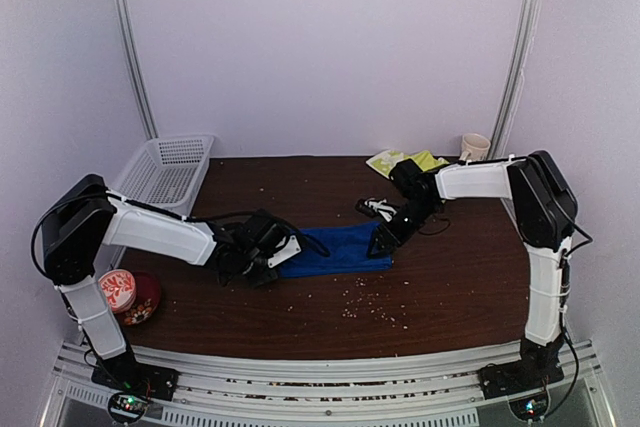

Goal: Roll the towels
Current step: Smooth out the towel at the center of the board.

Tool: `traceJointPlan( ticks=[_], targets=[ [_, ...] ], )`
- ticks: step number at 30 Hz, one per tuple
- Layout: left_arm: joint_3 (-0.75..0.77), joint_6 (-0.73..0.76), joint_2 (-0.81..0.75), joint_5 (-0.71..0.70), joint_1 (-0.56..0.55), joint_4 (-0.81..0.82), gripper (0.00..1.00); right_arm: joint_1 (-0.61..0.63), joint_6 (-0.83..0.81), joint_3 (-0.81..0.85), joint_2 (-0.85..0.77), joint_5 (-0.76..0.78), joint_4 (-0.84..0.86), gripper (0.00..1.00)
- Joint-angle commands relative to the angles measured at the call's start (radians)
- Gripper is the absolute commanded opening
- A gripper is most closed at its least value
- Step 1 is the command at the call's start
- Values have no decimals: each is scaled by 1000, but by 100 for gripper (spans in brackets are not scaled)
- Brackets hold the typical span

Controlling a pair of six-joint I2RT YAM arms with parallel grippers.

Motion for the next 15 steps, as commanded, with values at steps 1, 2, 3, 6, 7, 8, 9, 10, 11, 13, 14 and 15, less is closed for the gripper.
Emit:
traceJointPlan(
  ticks=[1,2,3,6,7,8,9,10,11,13,14,15],
  targets=[
    [25,15,15,-33,5,4,33,-8,-21,31,27,-4,-35,55],
    [27,16,17,-33,6,4,29,-9,-22,32,29,-5,-40,54],
    [29,18,18,-34,6,4,25,-10,-24,33,31,-3,-45,54],
    [34,20,23,-42,8,-2,14,-13,-27,36,30,-2,-53,54],
    [35,20,23,-43,8,-5,12,-16,-28,39,30,1,-57,54],
    [37,19,23,-44,8,-6,8,-17,-30,41,31,2,-62,54],
    [38,18,23,-43,9,-8,4,-19,-30,42,31,2,-64,54],
    [41,18,23,-42,10,-9,0,-22,-30,42,32,2,-66,54],
    [44,17,25,-42,10,-12,0,-24,-30,42,32,5,-67,54],
    [50,16,23,-37,9,-18,0,-30,-28,45,37,12,-74,54],
    [52,17,22,-38,8,-21,0,-32,-29,47,40,13,-81,53],
    [56,18,21,-40,9,-25,0,-34,-31,52,47,14,-91,53]
  ],
)
